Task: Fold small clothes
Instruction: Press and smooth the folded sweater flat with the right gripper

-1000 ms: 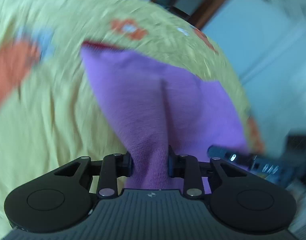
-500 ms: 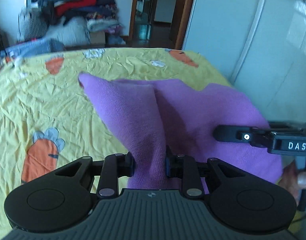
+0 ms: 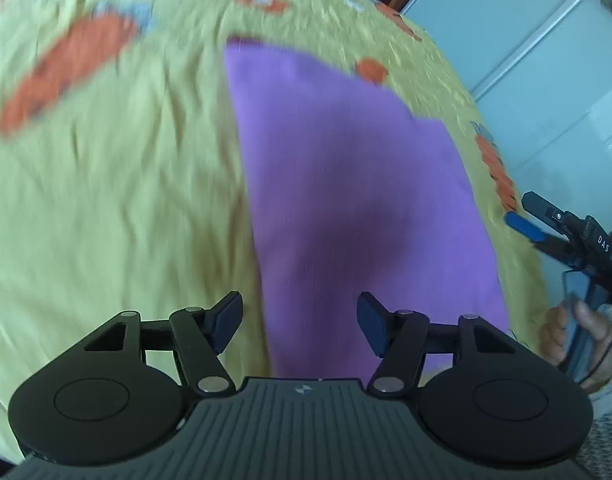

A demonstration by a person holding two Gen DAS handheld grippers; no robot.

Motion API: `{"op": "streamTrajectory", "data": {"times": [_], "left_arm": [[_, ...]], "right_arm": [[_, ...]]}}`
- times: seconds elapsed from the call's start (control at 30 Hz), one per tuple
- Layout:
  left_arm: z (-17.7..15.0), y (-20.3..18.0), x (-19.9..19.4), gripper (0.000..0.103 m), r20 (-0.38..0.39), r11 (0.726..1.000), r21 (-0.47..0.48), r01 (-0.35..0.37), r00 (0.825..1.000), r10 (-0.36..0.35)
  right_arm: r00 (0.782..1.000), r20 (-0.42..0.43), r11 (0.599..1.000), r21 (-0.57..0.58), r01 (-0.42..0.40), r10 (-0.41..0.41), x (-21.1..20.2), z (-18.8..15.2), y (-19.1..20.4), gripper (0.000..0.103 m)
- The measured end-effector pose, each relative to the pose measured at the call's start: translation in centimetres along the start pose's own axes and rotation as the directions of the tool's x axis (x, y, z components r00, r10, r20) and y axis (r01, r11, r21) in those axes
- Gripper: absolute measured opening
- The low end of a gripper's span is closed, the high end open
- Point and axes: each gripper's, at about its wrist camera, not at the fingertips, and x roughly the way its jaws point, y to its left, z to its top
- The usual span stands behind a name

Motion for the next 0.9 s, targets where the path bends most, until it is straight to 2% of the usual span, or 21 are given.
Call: {"op": "streamTrajectory", "data": {"times": [0.03, 0.07, 0.17, 0.23, 0.3, 0.33, 0.37, 0.4, 0.5, 0.53, 0.6, 0.67, 0.73, 0.77, 0.8, 0.87, 0.9], "left_arm": [[-0.8, 0.0, -0.2, 0.066, 0.043, 1.0, 0.006, 0.009, 0.999, -0.009], [-1.2, -0.3, -0.2, 0.069, 0.049, 1.0, 0.027, 0.011, 0.999, -0.013], [-2.3, -1.0, -0.6, 0.067, 0.069, 1.0, 0.011, -0.001, 0.998, 0.0], [-3.1, -1.5, -0.6, 0.067, 0.07, 1.0, 0.022, -0.003, 0.998, 0.001], [-4.1, -1.8, -0.9, 0.07, 0.09, 0.998, 0.046, -0.035, 0.995, 0.03], [-4.5, -2.1, -1.1, 0.071, 0.1, 0.997, 0.048, -0.062, 0.993, 0.057], [-4.8, -2.4, -1.4, 0.08, 0.116, 0.994, 0.043, -0.097, 0.989, 0.091], [-5.1, -2.7, -1.8, 0.091, 0.147, 0.99, 0.04, -0.132, 0.981, 0.125], [-6.2, -4.8, -2.8, 0.102, 0.283, 0.968, 0.038, -0.247, 0.932, 0.227], [-6.2, -5.2, -3.0, 0.102, 0.31, 0.968, 0.017, -0.25, 0.922, 0.233], [-5.6, -5.9, -2.7, 0.103, 0.337, 0.979, -0.022, -0.203, 0.92, 0.199], [-4.2, -7.1, -1.8, 0.103, 0.353, 0.976, 0.003, -0.219, 0.913, 0.204], [-3.2, -8.3, -0.5, 0.102, 0.346, 0.966, 0.035, -0.256, 0.91, 0.229], [-2.9, -8.8, 0.3, 0.102, 0.337, 0.961, 0.058, -0.27, 0.911, 0.236], [-2.9, -9.3, 1.2, 0.102, 0.323, 0.954, 0.081, -0.29, 0.913, 0.25], [-3.2, -9.8, 3.0, 0.102, 0.281, 0.938, 0.105, -0.331, 0.915, 0.291], [-3.5, -9.7, 3.9, 0.103, 0.265, 0.933, 0.115, -0.342, 0.916, 0.303]], "right_arm": [[1.0, -0.009, 1.0, 0.012, -0.007, 0.007, -0.1, -0.5, -0.3, 0.096], [1.0, -0.02, 1.0, 0.016, 0.007, -0.007, 0.0, -0.6, -0.4, 0.096], [0.998, -0.058, 1.0, 0.005, -0.017, 0.017, 1.2, -1.4, -0.1, 0.096], [0.997, -0.069, 1.0, -0.027, 0.014, -0.016, 1.2, -2.2, 0.5, 0.096], [0.991, -0.089, 0.984, -0.155, 0.09, -0.104, 1.7, -3.4, 1.6, 0.096], [0.979, -0.084, 0.956, -0.243, 0.162, -0.187, 1.9, -4.2, 2.6, 0.097], [0.966, -0.06, 0.921, -0.324, 0.218, -0.25, 1.7, -5.1, 3.5, 0.097], [0.957, -0.04, 0.895, -0.367, 0.254, -0.288, 1.3, -5.8, 4.1, 0.098], [0.947, 0.013, 0.867, -0.399, 0.298, -0.32, 0.1, -6.8, 5.7, 0.098], [0.95, 0.041, 0.857, -0.421, 0.297, -0.309, -0.2, -6.9, 6.5, 0.098], [0.971, 0.092, 0.845, -0.48, 0.236, -0.219, -0.3, -6.6, 8.1, 0.099], [0.986, 0.114, 0.816, -0.555, 0.164, -0.12, 0.9, -5.9, 9.4, 0.103], [0.996, 0.056, 0.773, -0.629, 0.086, -0.066, 3.3, -4.3, 10.3, 0.103], [0.998, 0.026, 0.766, -0.64, 0.06, -0.057, 4.7, -3.3, 10.5, 0.103], [0.999, -0.023, 0.772, -0.635, 0.022, -0.047, 6.2, -2.2, 10.4, 0.102], [0.991, -0.13, 0.809, -0.586, -0.047, -0.036, 9.1, -0.1, 9.1, 0.096], [0.987, -0.15, 0.813, -0.581, -0.038, -0.062, 10.3, 0.4, 8.5, 0.094]]}}
